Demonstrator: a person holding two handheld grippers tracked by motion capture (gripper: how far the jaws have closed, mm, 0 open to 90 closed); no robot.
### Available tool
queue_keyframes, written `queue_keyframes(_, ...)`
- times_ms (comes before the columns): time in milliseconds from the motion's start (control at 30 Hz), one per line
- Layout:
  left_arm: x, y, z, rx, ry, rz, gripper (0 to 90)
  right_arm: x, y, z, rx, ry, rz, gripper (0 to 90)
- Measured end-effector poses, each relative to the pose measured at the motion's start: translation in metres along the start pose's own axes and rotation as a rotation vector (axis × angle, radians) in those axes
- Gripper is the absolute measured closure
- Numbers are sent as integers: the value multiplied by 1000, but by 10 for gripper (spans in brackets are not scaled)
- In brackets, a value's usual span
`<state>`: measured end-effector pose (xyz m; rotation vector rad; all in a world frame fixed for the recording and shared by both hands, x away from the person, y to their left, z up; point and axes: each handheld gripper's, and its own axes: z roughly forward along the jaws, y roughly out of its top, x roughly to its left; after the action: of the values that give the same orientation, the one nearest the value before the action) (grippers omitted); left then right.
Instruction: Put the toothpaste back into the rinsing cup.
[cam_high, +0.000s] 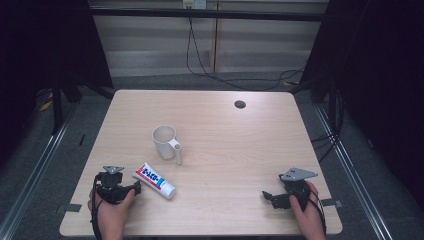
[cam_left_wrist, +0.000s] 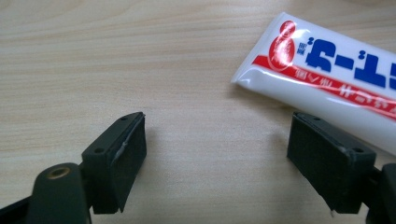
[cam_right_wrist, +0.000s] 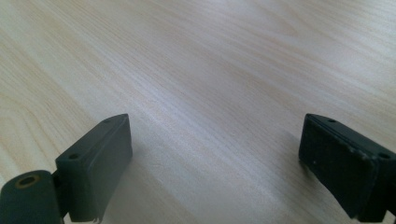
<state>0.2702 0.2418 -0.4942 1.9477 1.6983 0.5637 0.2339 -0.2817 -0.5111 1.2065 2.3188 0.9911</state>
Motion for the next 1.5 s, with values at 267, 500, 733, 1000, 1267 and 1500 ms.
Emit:
queue_keyframes(267,2,11,-3,78,-53,-78,227,0,0,0,0,0,2,91)
queue_keyframes(500,3,32,-15,123,-110,-169,234,0,0,0,0,0,2,91)
queue_keyframes(733,-5,48,-19,147,-152,-179,183,0,0,0,0,0,2,91)
queue_keyframes(1000,-11,55,-20,167,-187,-201,160,0,0,0,0,0,2,91)
queue_keyframes(1267,-13,56,-16,187,-217,-264,157,0,0,0,3,1,2,91)
queue_keyframes(1500,-18,57,-11,205,-226,-285,174,0,0,0,3,1,2,91)
